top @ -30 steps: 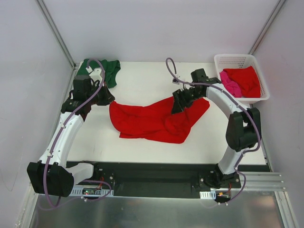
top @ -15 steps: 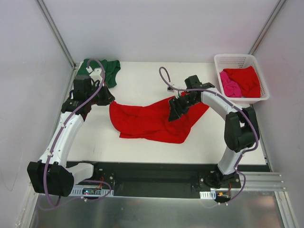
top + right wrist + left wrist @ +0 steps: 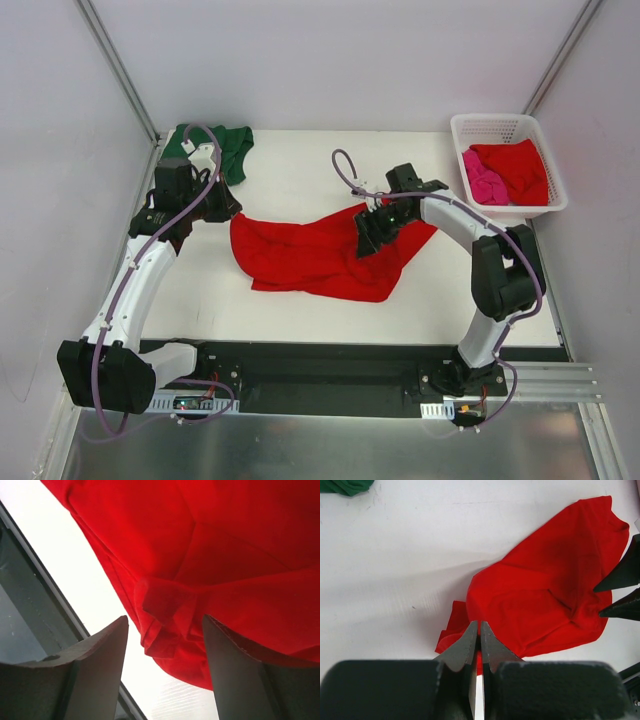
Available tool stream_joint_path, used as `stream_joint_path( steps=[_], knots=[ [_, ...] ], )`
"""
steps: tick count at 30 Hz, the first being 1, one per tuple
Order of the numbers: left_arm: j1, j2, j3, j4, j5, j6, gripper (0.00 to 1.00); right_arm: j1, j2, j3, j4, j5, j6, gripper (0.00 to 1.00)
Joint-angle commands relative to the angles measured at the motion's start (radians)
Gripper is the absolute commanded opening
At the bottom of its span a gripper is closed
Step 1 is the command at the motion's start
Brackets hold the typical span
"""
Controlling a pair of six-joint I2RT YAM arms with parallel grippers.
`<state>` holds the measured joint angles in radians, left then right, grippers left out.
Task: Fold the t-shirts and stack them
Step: Flatten the tshirt out
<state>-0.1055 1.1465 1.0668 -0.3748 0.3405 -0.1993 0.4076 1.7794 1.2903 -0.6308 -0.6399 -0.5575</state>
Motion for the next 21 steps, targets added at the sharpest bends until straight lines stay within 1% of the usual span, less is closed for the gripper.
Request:
stream_joint_path(
  steps=[1,9,21],
  knots=[
    [-0.007,-0.007,-0.002,0.013,0.012,0.017,0.00,-0.004,-0.003,0.069,0.023,0.019,0.004,0.63],
    [-0.007,-0.007,-0.005,0.014,0.003,0.018,0.00,-0.003,0.035,0.112,0.022,-0.004,0.002,0.60],
    [-0.006,-0.001,-0.005,0.014,-0.005,0.024,0.00,-0.003,0.061,0.107,0.023,-0.029,-0.002,0.57]
  ],
)
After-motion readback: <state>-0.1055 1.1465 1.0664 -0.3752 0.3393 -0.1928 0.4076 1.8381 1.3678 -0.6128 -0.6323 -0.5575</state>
